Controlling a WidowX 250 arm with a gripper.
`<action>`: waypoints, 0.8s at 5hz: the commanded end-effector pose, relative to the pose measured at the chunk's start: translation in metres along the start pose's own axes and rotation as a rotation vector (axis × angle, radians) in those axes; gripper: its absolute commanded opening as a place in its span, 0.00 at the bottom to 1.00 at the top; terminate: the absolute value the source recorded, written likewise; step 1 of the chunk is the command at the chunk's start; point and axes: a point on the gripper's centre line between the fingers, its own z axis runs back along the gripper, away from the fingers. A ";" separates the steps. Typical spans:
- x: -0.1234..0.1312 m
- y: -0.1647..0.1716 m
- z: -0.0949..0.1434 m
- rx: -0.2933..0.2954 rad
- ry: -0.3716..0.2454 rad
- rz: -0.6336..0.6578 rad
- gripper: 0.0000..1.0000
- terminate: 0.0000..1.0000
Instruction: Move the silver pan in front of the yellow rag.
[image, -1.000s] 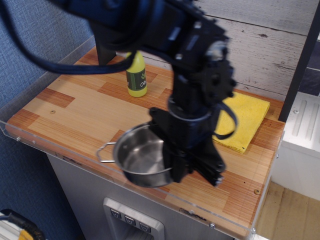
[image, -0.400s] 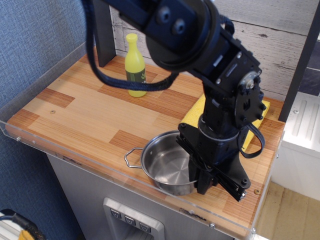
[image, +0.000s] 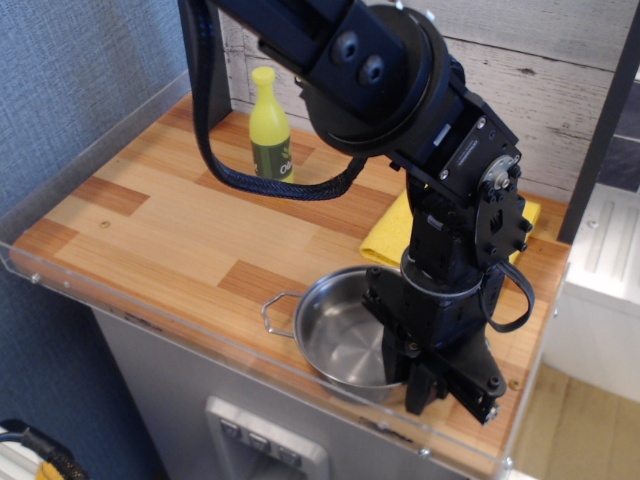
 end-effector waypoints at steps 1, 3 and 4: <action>0.002 0.012 0.036 0.002 -0.066 0.053 1.00 0.00; -0.014 0.047 0.076 0.026 -0.083 0.152 1.00 0.00; -0.027 0.091 0.094 0.072 -0.058 0.234 1.00 0.00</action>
